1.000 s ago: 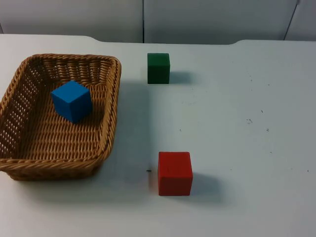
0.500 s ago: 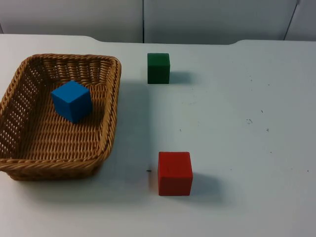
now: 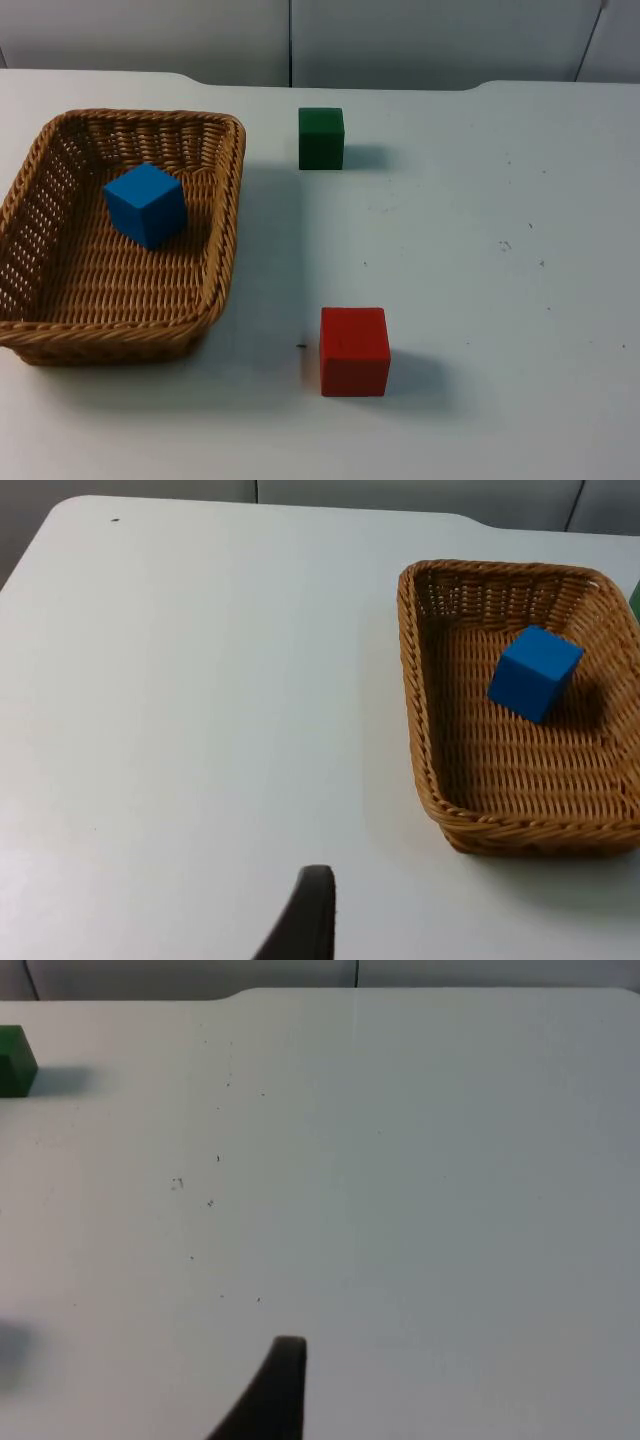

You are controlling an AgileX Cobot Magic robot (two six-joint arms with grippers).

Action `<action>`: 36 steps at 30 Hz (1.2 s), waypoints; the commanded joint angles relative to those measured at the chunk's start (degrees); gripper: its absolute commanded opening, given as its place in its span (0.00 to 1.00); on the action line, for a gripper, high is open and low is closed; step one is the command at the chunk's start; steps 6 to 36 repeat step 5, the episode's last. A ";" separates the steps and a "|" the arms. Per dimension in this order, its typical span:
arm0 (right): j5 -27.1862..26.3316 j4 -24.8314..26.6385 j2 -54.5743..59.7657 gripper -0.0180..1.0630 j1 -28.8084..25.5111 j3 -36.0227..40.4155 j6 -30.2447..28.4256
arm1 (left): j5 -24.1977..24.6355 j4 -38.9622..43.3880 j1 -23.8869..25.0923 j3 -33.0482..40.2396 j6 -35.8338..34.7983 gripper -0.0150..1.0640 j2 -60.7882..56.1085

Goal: Pick up the basket with the left hand and place the blue cube into the basket with the right hand.

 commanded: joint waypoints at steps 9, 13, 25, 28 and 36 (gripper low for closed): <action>-0.66 0.01 -0.24 0.90 -0.37 0.54 -0.41 | -0.60 0.09 -2.75 0.23 -0.18 0.79 -0.28; -0.66 0.01 -0.24 0.90 -0.37 0.54 -0.41 | -0.60 0.09 -2.75 0.23 -0.18 0.79 -0.28; -0.66 0.01 -0.24 0.90 -0.37 0.54 -0.41 | -0.60 0.09 -2.75 0.23 -0.18 0.79 -0.28; -0.66 0.01 -0.24 0.90 -0.37 0.54 -0.41 | -0.60 0.09 -2.75 0.23 -0.18 0.79 -0.28; -0.66 0.01 -0.24 0.90 -0.37 0.54 -0.41 | -0.60 0.09 -2.75 0.23 -0.18 0.79 -0.28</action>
